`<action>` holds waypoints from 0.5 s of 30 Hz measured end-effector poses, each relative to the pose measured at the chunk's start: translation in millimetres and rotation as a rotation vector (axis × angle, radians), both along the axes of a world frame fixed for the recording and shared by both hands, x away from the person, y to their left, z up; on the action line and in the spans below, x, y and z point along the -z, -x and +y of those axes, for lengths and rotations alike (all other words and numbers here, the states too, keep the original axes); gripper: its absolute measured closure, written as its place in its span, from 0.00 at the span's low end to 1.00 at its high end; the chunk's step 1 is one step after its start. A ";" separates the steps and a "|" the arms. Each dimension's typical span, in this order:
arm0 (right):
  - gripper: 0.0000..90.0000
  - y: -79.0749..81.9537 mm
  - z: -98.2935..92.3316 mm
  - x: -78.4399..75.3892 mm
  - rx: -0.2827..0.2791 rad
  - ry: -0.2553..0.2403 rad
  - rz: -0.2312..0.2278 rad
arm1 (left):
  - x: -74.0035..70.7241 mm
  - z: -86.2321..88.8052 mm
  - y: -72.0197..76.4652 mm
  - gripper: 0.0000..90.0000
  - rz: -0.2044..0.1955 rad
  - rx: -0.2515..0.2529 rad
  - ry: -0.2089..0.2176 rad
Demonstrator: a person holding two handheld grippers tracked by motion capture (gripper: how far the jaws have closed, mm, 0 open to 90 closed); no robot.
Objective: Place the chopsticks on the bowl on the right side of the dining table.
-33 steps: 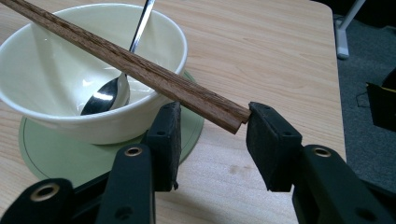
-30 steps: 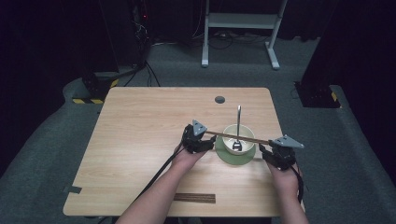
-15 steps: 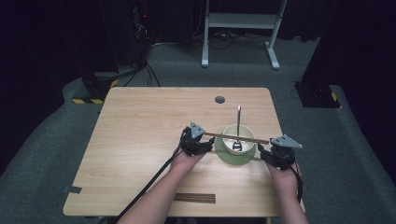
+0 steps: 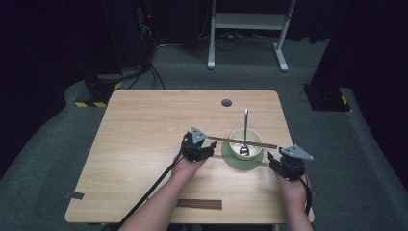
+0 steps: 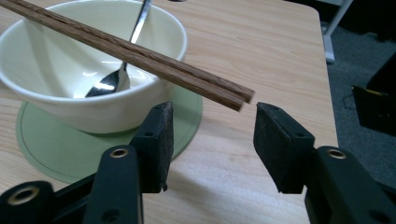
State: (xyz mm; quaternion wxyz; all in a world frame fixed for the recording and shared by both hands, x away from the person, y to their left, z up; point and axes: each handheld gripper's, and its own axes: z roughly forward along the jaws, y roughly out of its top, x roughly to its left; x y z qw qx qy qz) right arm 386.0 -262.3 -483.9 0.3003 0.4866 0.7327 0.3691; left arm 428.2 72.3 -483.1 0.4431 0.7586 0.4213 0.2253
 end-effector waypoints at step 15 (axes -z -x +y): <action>0.76 2.8 -0.3 -2.5 0.021 -0.025 -0.029 | 6.9 5.4 2.2 0.75 0.026 -0.008 0.025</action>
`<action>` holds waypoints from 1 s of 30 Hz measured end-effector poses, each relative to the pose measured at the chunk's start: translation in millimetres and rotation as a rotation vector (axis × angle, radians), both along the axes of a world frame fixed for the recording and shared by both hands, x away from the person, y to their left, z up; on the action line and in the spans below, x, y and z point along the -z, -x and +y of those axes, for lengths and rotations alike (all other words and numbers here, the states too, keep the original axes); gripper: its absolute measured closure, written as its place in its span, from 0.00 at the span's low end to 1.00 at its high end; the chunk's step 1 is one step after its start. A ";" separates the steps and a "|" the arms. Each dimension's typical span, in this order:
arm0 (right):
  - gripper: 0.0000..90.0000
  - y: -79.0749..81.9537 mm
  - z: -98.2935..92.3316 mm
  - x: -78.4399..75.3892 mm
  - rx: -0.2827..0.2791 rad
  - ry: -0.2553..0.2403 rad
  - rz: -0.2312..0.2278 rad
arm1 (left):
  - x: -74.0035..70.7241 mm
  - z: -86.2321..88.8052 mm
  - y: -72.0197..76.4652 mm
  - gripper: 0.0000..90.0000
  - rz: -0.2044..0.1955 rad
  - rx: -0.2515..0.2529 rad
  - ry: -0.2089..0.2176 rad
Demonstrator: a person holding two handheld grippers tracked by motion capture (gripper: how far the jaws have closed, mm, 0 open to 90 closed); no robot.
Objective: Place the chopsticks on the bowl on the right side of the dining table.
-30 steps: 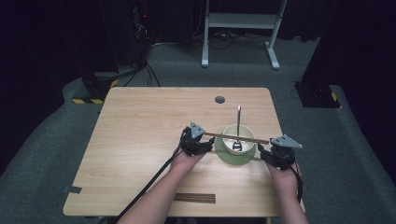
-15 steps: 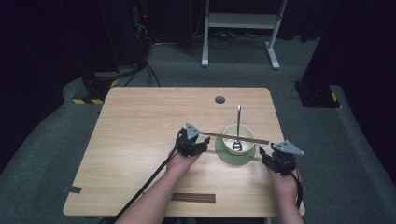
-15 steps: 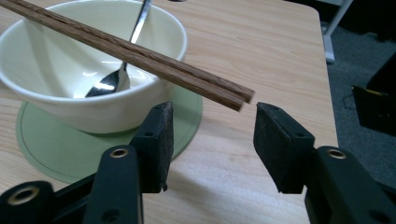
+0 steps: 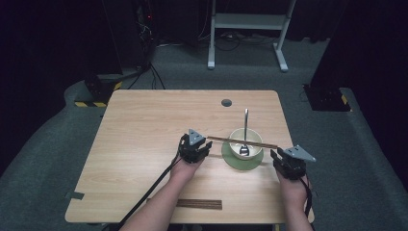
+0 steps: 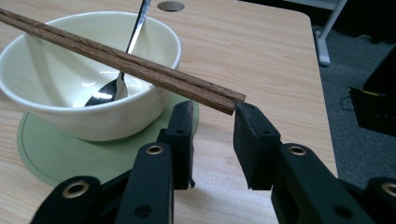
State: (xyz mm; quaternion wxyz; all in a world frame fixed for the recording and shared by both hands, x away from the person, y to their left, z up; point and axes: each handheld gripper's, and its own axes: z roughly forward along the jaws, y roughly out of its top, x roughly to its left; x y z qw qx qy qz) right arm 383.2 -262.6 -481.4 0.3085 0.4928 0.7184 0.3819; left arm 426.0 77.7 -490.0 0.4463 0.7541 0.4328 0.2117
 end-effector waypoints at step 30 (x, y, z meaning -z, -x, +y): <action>0.83 -2.6 0.4 1.7 0.036 0.014 0.004 | -1.0 3.8 -0.2 0.83 -0.007 -0.068 0.067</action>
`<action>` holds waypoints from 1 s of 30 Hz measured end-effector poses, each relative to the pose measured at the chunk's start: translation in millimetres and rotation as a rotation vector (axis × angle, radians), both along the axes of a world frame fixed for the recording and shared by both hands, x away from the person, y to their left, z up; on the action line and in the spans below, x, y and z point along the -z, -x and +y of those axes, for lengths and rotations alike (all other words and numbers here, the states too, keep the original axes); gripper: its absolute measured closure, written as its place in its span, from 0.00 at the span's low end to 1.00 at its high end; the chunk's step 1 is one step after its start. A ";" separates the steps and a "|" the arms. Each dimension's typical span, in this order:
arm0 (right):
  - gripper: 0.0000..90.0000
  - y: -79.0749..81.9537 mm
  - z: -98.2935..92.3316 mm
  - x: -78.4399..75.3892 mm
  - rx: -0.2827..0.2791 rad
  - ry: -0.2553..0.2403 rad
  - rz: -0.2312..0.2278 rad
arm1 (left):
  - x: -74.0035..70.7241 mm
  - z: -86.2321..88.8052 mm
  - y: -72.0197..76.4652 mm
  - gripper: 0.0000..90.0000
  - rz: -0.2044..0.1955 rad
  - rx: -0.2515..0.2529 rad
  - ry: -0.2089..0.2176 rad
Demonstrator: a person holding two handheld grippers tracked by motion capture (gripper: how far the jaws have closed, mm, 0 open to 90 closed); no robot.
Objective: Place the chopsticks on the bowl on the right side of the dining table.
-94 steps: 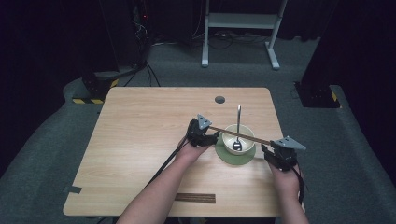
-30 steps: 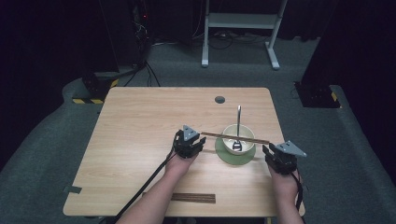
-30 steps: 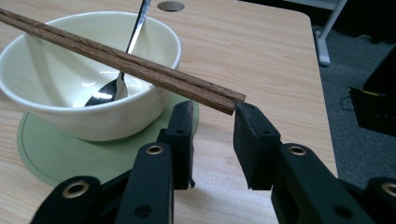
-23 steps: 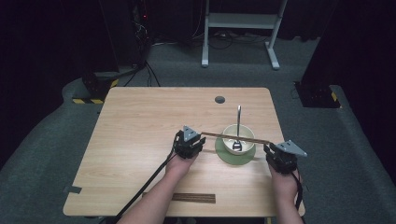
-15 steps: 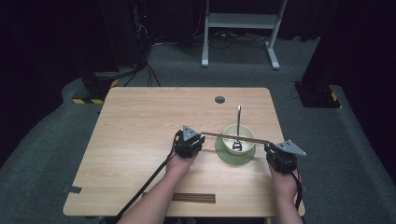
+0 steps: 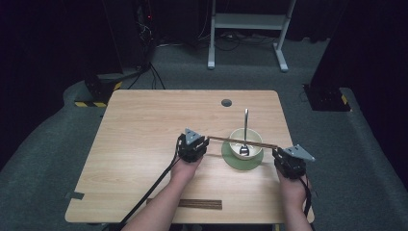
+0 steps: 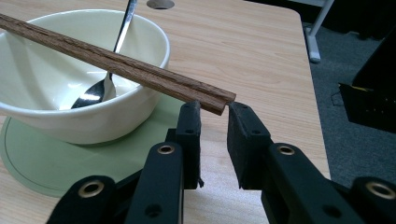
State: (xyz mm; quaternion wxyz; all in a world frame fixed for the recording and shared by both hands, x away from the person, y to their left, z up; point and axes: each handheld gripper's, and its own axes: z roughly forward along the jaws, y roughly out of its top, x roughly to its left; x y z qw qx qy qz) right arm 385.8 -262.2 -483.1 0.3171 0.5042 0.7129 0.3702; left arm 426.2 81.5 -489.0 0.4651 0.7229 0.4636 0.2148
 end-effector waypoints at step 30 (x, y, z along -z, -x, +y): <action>0.84 -1.8 -4.1 1.6 0.019 -0.005 -0.001 | 1.3 -2.5 -1.2 0.91 -0.001 -0.006 -0.030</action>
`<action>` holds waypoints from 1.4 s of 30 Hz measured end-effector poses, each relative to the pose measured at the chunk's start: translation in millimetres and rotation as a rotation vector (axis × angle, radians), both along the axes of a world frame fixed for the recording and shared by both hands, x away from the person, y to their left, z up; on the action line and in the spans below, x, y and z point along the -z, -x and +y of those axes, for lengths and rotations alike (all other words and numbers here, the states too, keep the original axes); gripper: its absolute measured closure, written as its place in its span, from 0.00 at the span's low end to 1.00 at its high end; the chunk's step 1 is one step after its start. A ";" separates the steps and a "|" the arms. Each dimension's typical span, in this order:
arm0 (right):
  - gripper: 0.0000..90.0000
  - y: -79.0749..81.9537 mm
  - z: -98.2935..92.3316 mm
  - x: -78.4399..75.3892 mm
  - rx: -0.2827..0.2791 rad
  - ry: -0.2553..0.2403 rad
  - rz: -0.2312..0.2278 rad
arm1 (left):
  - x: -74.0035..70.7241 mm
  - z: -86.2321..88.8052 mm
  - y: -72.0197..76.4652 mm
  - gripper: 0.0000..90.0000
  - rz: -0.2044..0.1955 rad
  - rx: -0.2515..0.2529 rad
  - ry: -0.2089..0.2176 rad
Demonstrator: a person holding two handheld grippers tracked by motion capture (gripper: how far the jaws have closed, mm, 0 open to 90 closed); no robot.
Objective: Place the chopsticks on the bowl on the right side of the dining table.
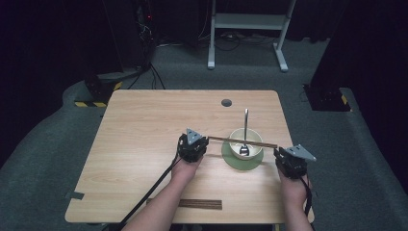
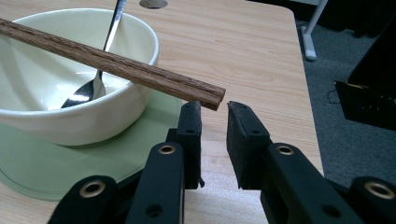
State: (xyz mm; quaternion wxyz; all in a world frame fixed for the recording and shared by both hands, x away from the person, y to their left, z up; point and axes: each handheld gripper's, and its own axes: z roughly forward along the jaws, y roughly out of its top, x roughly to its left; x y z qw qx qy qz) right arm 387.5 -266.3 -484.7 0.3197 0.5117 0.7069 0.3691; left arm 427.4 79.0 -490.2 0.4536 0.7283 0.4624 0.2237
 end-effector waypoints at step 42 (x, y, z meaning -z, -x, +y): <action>0.56 7.1 24.4 -14.2 -0.053 -0.009 -0.040 | -6.2 40.0 21.3 0.35 0.037 0.089 -0.027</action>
